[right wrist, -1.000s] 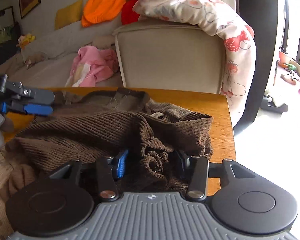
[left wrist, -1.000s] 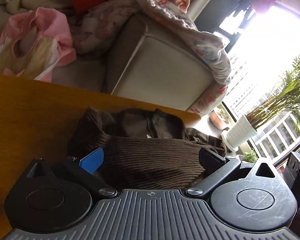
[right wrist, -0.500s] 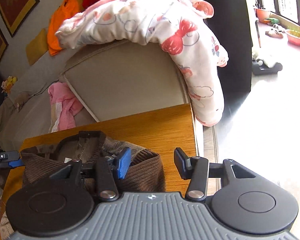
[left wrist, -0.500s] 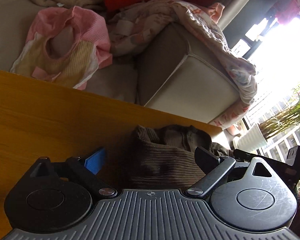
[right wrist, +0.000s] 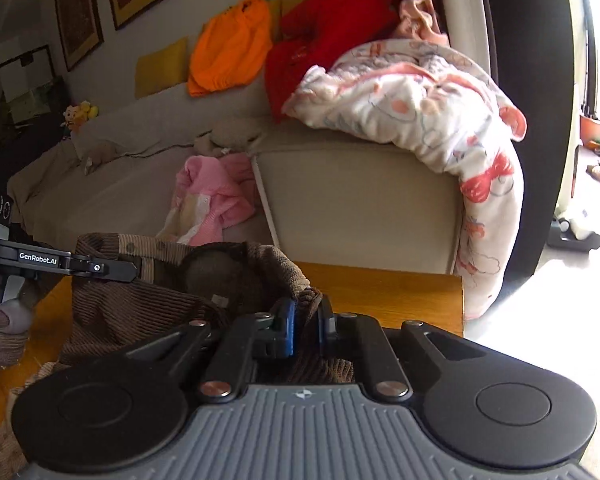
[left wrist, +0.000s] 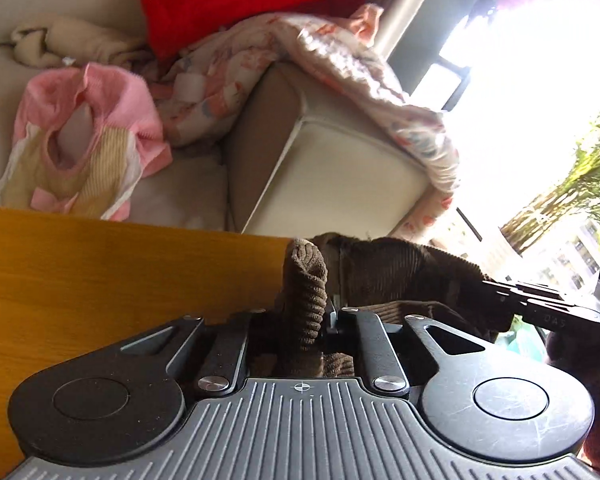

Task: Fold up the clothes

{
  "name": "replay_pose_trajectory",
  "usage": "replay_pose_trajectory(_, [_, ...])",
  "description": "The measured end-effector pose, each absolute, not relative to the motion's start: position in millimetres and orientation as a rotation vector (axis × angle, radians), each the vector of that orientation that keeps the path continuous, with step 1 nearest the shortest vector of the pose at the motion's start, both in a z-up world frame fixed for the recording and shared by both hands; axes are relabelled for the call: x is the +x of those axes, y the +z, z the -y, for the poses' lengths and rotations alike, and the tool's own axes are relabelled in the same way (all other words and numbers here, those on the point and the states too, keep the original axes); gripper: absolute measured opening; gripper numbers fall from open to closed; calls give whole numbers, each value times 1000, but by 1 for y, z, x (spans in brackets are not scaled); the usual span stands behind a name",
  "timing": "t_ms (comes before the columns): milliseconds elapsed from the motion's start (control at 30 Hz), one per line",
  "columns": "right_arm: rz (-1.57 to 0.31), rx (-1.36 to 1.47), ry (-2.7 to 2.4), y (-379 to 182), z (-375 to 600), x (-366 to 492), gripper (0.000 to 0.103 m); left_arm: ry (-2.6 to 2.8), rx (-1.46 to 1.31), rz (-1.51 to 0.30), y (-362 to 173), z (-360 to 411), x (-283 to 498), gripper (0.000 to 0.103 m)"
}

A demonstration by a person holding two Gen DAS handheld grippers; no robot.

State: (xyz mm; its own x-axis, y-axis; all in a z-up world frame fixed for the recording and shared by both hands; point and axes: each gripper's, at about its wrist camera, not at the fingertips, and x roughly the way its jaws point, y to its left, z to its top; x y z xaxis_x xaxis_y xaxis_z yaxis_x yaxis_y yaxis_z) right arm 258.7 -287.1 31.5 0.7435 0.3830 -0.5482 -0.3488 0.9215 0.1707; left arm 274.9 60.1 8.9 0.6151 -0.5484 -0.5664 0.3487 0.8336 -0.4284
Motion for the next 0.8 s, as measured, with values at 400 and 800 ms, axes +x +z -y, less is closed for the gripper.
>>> replay_pose_trajectory(400, [-691, -170, 475, 7, 270, 74, 11, -576, -206, -732, 12, -93, 113, 23])
replay_pose_trajectory(800, [-709, 191, 392, -10, 348, 21, 53, -664, -519, -695, 13, -146, 57, 96])
